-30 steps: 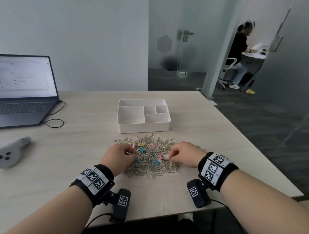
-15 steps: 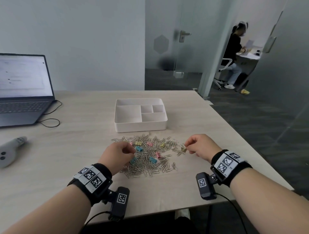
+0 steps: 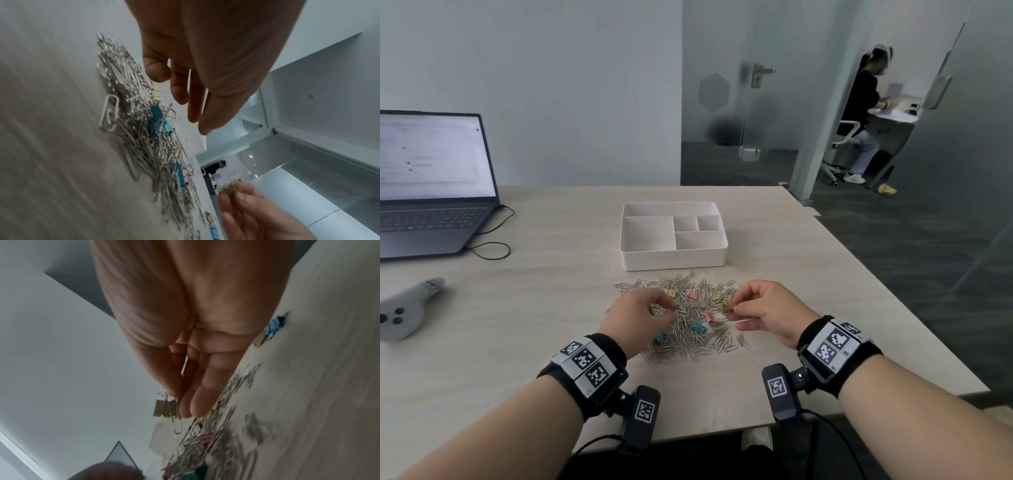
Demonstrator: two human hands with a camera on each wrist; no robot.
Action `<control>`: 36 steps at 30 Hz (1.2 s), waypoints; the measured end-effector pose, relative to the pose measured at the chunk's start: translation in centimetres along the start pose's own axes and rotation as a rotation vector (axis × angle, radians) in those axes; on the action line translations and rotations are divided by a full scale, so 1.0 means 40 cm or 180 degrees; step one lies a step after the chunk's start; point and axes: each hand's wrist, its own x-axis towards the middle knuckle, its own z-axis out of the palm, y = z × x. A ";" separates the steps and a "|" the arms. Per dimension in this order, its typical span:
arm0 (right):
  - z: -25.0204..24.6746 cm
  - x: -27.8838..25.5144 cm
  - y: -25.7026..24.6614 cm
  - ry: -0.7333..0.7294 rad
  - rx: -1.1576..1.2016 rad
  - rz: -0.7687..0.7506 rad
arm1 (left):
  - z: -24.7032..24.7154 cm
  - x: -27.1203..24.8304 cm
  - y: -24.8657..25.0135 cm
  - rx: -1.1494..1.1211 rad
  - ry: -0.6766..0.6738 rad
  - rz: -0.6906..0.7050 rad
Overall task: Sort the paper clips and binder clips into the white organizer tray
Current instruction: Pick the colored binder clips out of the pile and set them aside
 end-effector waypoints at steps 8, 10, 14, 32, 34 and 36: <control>0.102 -0.003 -0.003 -0.0236 0.0601 -0.0066 | 0.045 -0.011 0.055 -0.0630 -0.0308 0.0243; 0.109 -0.007 -0.001 -0.0274 0.0686 -0.0082 | 0.048 -0.010 0.053 -0.0691 -0.0167 0.0230; 0.110 -0.014 0.003 -0.0427 0.0729 -0.0114 | 0.046 -0.009 0.043 -0.0593 -0.0061 0.0258; 0.126 -0.019 0.008 -0.0187 -0.0419 -0.0481 | 0.055 0.011 0.019 -0.0653 0.0134 0.0167; 0.132 -0.019 0.005 -0.0141 -0.0408 -0.0492 | 0.056 0.011 0.021 -0.0737 0.0138 0.0138; 0.134 -0.018 0.004 -0.0113 -0.0335 -0.0463 | 0.057 0.010 0.021 -0.0792 0.0123 0.0122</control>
